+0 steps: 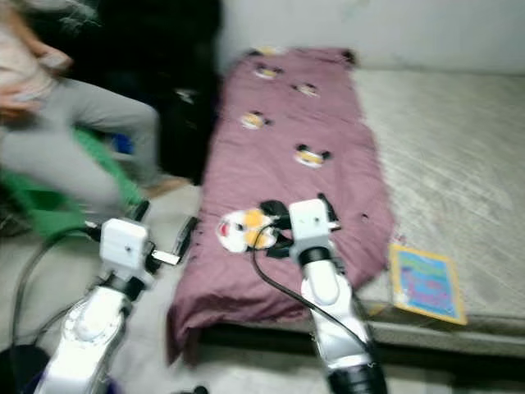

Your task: Clean up the room

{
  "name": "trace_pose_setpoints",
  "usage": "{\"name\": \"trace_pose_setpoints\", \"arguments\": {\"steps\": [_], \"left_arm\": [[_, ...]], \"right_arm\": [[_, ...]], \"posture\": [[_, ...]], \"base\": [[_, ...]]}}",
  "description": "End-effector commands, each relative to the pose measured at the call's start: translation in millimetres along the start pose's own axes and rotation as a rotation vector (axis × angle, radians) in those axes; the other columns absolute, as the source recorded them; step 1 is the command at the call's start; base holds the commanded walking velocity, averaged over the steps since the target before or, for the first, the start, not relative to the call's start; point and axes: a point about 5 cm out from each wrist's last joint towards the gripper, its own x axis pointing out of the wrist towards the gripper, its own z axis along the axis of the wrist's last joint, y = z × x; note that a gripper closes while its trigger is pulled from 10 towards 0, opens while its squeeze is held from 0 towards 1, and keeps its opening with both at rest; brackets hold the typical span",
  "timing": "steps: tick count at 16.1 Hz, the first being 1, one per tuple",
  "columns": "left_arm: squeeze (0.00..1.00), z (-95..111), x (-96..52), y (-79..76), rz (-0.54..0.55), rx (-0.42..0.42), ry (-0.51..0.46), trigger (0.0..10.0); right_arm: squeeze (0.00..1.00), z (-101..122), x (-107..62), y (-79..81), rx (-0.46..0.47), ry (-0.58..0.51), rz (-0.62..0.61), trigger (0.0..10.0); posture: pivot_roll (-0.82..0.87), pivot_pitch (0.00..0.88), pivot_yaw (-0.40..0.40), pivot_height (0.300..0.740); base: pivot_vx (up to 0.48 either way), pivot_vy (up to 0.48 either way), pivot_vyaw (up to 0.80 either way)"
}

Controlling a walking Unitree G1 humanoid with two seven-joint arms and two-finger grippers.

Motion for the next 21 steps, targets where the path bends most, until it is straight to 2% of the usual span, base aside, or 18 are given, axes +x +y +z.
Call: {"name": "trace_pose_setpoints", "arguments": {"steps": [1,3,9,12,16,21], "left_arm": [[0.00,-1.2,-0.6,3.5,0.015,0.015,0.007,10.0],[0.00,-2.4,-0.4,3.5,0.038,-0.006,0.016,10.0],[0.00,0.0,8.0,5.0,0.013,-0.011,0.001,10.0],[0.00,0.3,6.6,-1.2,-0.011,-0.019,-0.003,10.0],[0.00,0.3,5.4,0.8,-0.022,-0.021,-0.003,10.0],[0.00,1.8,7.6,-0.4,-0.027,-0.011,-0.009,10.0]], "right_arm": [[0.00,-0.6,0.8,-1.9,0.017,0.003,-0.018,10.0],[0.00,0.1,1.1,-3.1,0.031,0.002,-0.041,10.0],[0.00,-1.9,2.1,-6.2,0.059,0.011,-0.061,10.0],[0.00,-1.1,3.6,-5.5,0.067,0.012,-0.061,10.0],[0.00,-1.0,3.5,-4.1,0.064,0.012,-0.058,10.0],[0.00,-1.3,4.1,-3.7,0.064,0.014,-0.061,10.0]], "posture": [[-0.01,0.101,-0.014,0.740],[-0.01,0.101,-0.003,0.740],[-0.02,0.105,-0.001,0.740],[-0.02,0.105,-0.006,0.740],[-0.01,0.112,-0.005,0.740],[-0.01,0.115,-0.002,0.740]], "base": [[0.000,0.000,0.00],[0.000,0.000,0.00],[0.000,0.000,0.00],[0.000,0.000,-0.80],[0.000,0.000,-0.59],[0.000,0.000,0.00]]}}
